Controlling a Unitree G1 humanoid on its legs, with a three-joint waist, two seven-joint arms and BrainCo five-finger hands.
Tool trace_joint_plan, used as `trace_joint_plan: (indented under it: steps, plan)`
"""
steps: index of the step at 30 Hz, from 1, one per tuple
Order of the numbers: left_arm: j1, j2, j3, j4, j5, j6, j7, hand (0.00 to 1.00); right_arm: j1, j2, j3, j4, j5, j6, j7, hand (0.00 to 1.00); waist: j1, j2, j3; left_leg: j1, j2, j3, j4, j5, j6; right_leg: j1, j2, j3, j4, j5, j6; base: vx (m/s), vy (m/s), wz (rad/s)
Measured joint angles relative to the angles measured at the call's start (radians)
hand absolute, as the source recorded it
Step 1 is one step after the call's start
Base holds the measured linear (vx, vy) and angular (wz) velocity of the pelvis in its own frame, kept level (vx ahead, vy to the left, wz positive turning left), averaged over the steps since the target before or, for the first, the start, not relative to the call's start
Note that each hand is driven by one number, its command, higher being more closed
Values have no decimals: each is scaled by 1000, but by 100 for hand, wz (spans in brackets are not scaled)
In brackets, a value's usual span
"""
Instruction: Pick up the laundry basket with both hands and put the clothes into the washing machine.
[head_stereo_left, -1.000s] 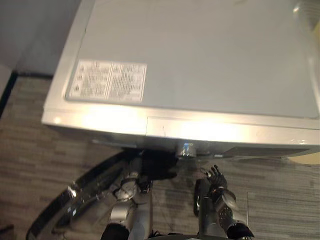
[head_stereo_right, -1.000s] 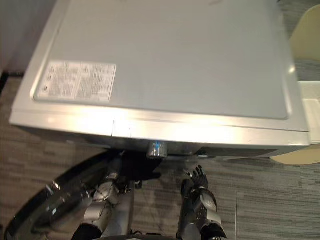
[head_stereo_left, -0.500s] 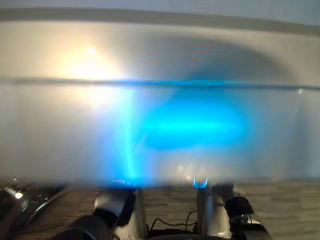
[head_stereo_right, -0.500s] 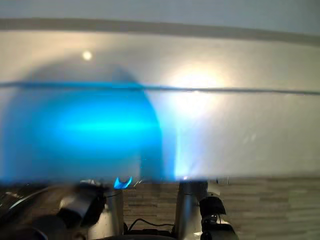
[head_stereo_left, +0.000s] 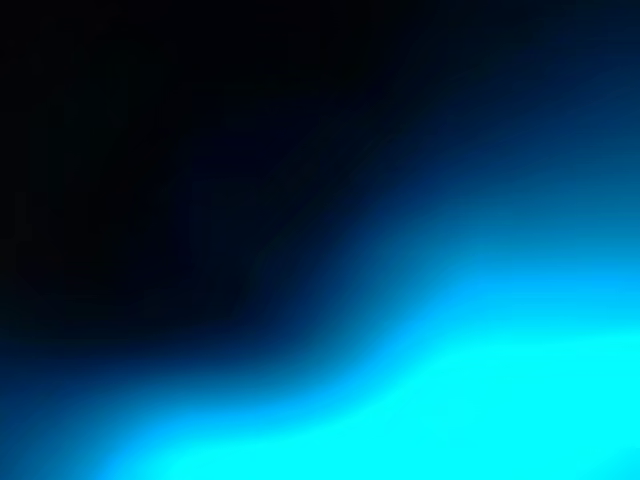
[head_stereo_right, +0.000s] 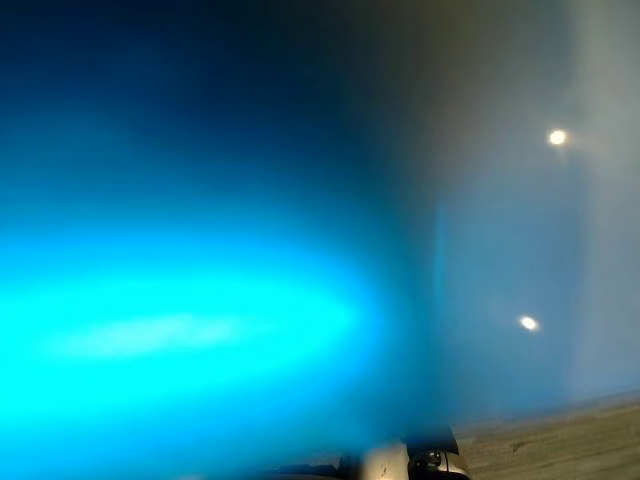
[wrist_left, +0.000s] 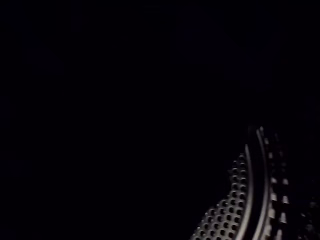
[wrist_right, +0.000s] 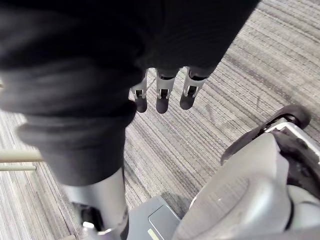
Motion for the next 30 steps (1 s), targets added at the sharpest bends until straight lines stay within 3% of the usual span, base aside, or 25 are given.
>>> trace_joint_plan:
  steps: [3, 5, 7, 9, 12, 15, 19, 23, 25, 27, 28, 30]
  plan:
    - [0, 13, 11, -19, 129, -13, 130, 0, 56, 0, 0, -17, 0, 0, -1, 0, 1, -2, -1, -4, 2, -9, -10, 17, -5, -1, -1, -19, -9, 25, -5, -4, -3, -2]
    - [20, 34, 7, -49, 283, 21, 208, 0, 66, 2, 6, -18, -1, -4, -1, 0, -2, -5, -3, -7, 2, -20, -10, 22, -10, 0, -1, -31, -10, 41, -9, 11, -4, -2]
    - [43, 69, -16, -76, 453, 78, 220, 0, 68, 1, 28, -21, -2, -14, 2, 0, -6, -5, -3, -7, 5, -26, -10, 30, -9, 0, -1, -48, -8, 42, -10, 22, -9, -6]
    - [49, 78, -48, -73, 518, 108, 186, 0, 68, -8, 46, -18, -1, -16, 3, 0, -3, -6, -4, -7, 10, -26, -11, 35, -9, 0, -1, -52, -5, 42, -10, 17, -6, 2]
    - [34, 77, -91, 6, 589, 152, 64, 0, 68, -9, 53, -8, -1, -20, 3, 0, 0, -5, -5, -5, 14, -23, -19, 47, -8, 0, -3, -54, -5, 45, -4, 32, -3, 5]
    - [-21, 49, -111, 186, 656, 241, -79, 0, 70, -21, 53, 3, 2, -19, 3, 0, 9, -4, -5, -4, 15, -23, -28, 59, -7, 2, -4, -58, -6, 46, -3, 18, 10, 6]
    - [-43, 8, -88, 309, 716, 312, -192, 0, 65, -26, 53, 25, 37, -7, 4, 0, 10, -4, -4, -2, 15, -26, -44, 81, -4, 10, -7, -69, -20, 53, -4, 8, 8, 6]
    - [2, -63, 35, 352, 690, 319, -215, 0, 40, -24, 51, 75, 70, 9, 4, 0, 6, -3, -3, 33, 17, -26, -41, 96, 2, 52, -5, -71, -30, 58, -10, 41, 32, -3]
    - [105, -105, 112, 343, 641, 312, -214, 0, 28, -25, 51, 98, 72, 10, 3, 0, 5, -2, -3, 96, 22, -16, -52, 91, 7, 110, 0, -63, -51, 58, -9, 71, 33, -7]
    - [233, -138, 133, 330, 500, 288, -220, 0, 27, -18, 50, 109, 71, 10, 1, 0, 10, -2, -3, 177, 38, 9, -86, 86, 10, 179, 7, -52, -87, 58, -8, 80, -4, -3]
    - [381, -175, 129, 283, 328, 247, -246, 0, 26, -9, 52, 117, 70, 14, 0, 0, 12, -2, -3, 257, 45, 29, -130, 79, 11, 248, 10, -43, -129, 58, -9, 72, -30, -2]
    - [554, -219, 102, 236, 126, 221, -291, 0, 25, -12, 49, 126, 67, 14, -3, 0, 24, 2, -4, 360, 50, 56, -197, 81, 9, 337, 11, -36, -191, 67, -7, 78, -40, 2]
